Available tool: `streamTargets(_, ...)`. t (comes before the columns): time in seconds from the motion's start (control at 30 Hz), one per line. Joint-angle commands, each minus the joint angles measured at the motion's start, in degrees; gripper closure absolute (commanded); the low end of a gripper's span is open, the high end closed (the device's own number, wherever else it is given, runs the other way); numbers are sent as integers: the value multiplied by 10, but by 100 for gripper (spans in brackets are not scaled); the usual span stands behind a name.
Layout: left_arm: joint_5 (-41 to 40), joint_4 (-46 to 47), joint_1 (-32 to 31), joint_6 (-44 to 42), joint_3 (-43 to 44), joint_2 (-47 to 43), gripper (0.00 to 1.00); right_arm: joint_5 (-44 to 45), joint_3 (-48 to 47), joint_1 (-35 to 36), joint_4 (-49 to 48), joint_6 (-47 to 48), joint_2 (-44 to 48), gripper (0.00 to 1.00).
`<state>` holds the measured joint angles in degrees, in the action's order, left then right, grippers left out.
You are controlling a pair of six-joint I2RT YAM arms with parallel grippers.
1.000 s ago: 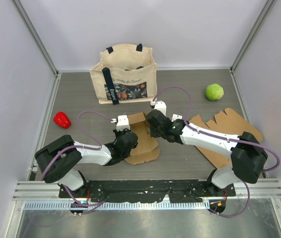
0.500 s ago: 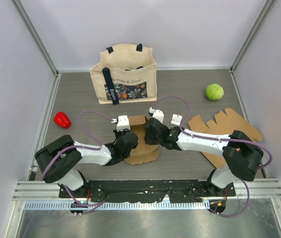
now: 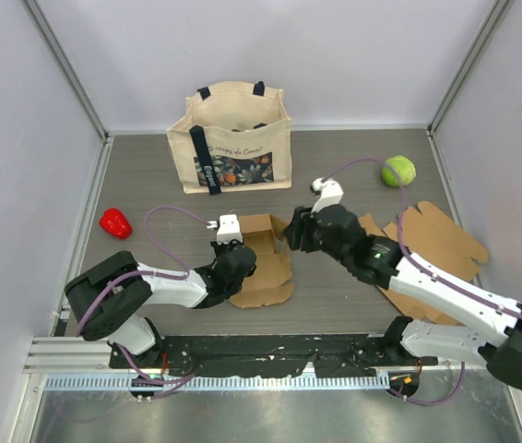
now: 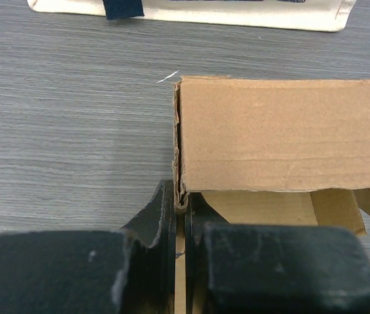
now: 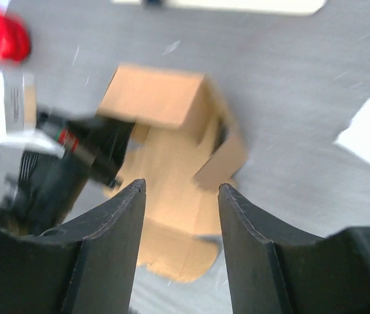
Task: Fold the paper box
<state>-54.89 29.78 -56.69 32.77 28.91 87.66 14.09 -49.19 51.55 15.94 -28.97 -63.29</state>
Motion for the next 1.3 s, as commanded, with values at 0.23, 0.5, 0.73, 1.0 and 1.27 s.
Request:
streamTargets(0.23,-8,27,-2,3,15,-13,100,-39,2,-185,-70,246,-118,47)
streamTargets(0.5,-11,27,-2,4,15,-15,100,-232,67,-179,-225,342,-167,47)
streamTargets(0.73,-6,26,-3,4,14,-21,100,-327,83,-162,-317,370,-202,46)
streamTargets(1.0,-7,28,-2,-2,14,-25,100,-265,69,-117,-347,398,-230,46)
streamTargets(1.27,-4,27,-2,-1,15,-21,100,-144,95,-73,-460,395,-250,46)
